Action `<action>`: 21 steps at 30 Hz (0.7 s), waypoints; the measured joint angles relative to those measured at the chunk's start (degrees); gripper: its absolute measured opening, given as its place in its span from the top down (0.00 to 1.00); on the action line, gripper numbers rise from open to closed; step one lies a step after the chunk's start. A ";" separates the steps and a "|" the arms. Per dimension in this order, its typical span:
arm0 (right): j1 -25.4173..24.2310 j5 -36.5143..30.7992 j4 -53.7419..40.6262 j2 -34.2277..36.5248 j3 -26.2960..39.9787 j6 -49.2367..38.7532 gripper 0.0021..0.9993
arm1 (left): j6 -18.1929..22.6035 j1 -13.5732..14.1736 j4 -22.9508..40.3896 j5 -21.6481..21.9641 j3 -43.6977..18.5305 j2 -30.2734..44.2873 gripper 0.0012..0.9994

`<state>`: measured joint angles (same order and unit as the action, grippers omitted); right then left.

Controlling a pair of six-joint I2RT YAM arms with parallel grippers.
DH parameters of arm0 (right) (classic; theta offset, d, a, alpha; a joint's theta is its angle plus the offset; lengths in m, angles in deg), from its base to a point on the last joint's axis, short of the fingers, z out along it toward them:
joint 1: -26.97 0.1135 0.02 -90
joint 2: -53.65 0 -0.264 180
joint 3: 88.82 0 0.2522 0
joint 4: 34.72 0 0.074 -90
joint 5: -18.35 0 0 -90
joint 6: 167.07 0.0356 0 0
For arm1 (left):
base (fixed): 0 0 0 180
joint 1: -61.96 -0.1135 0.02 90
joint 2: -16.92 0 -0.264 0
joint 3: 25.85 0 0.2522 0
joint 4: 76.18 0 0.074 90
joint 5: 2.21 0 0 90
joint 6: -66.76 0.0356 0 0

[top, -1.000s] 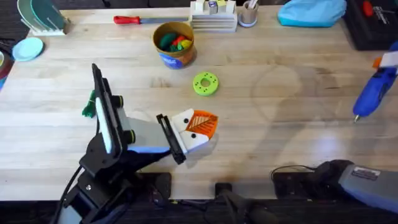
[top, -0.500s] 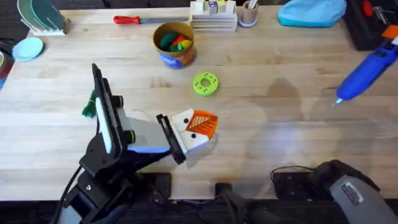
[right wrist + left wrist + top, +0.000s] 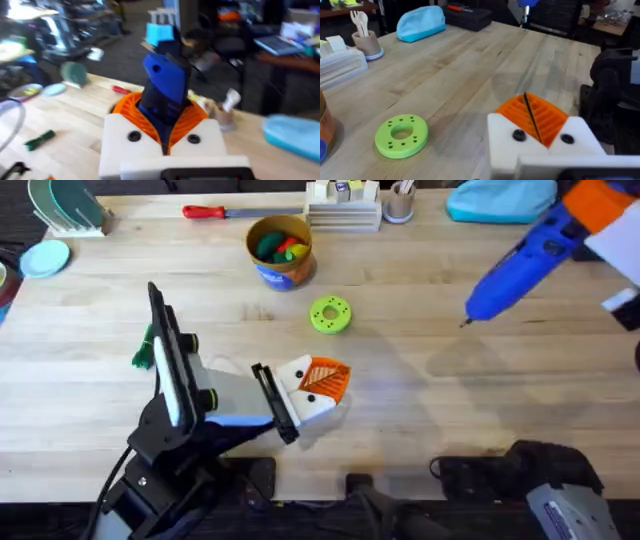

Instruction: Pick up the gripper from the table and insert it into the empty holder that is missing its gripper. Then pick up a screw, insert it into the mounting hole, and use the screwdriver to tighten it. Finally, clean up the table by picking up the vegetable and placing it into the bucket.

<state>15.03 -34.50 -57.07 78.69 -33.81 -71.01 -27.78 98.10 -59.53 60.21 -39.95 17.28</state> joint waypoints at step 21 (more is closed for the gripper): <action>44.91 -7.56 42.55 21.36 -7.08 5.64 0.98 | -0.02 0.00 0.00 0.00 0.00 0.00 1.00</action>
<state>59.93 -42.06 -14.52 100.05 -40.89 -65.37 -27.80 98.10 -59.53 60.21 -39.95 17.28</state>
